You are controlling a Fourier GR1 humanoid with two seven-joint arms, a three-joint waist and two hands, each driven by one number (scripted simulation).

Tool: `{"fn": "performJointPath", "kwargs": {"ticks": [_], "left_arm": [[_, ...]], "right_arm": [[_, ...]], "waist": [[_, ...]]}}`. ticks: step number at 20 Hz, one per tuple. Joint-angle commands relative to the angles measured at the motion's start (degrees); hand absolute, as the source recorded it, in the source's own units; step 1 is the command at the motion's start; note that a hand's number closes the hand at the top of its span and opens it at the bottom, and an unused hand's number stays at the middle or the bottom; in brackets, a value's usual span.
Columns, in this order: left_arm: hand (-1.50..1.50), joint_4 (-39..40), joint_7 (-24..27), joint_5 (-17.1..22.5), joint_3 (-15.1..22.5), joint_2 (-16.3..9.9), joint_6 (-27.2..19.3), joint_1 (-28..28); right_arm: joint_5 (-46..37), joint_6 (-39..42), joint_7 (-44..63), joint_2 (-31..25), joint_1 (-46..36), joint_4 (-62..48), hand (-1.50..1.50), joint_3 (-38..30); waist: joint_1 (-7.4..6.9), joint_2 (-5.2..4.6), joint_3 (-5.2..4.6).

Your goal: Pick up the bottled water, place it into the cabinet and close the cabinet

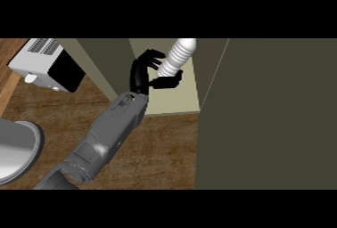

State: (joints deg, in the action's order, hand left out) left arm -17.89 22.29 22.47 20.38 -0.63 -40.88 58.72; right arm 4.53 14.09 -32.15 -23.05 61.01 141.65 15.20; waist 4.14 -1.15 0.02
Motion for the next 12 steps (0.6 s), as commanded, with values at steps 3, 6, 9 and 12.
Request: {"fn": "performJointPath", "kwargs": {"ticks": [3, 6, 9, 12], "left_arm": [[-1.50, 8.3, -0.4, -2.1, -0.7, -1.0, -3.2, 5.3], [-1.50, 9.7, -0.1, -2.0, -1.6, -0.5, -6.1, 7.3], [-1.50, 7.8, 3.5, -1.4, -2.6, -0.3, -2.4, 8.5], [-1.50, 1.3, 10.6, 3.5, -8.2, -0.6, 1.1, 6.5]], "right_arm": [[4.8, 1.5, 1.3, -0.5, 0.2, 3.3, -1.50, -1.3], [5.2, 2.2, 2.0, -1.0, 1.0, 4.3, -1.50, -1.0], [4.8, 1.7, 2.6, 0.2, -0.5, 4.5, -1.50, 0.5], [4.8, 2.8, 1.1, -0.5, 0.7, 2.8, -1.50, -1.3]], "waist": [[0.50, -0.49, -0.06], [1.06, -0.75, -0.08], [0.71, -0.87, -0.14], [0.00, -0.36, -0.19]]}}
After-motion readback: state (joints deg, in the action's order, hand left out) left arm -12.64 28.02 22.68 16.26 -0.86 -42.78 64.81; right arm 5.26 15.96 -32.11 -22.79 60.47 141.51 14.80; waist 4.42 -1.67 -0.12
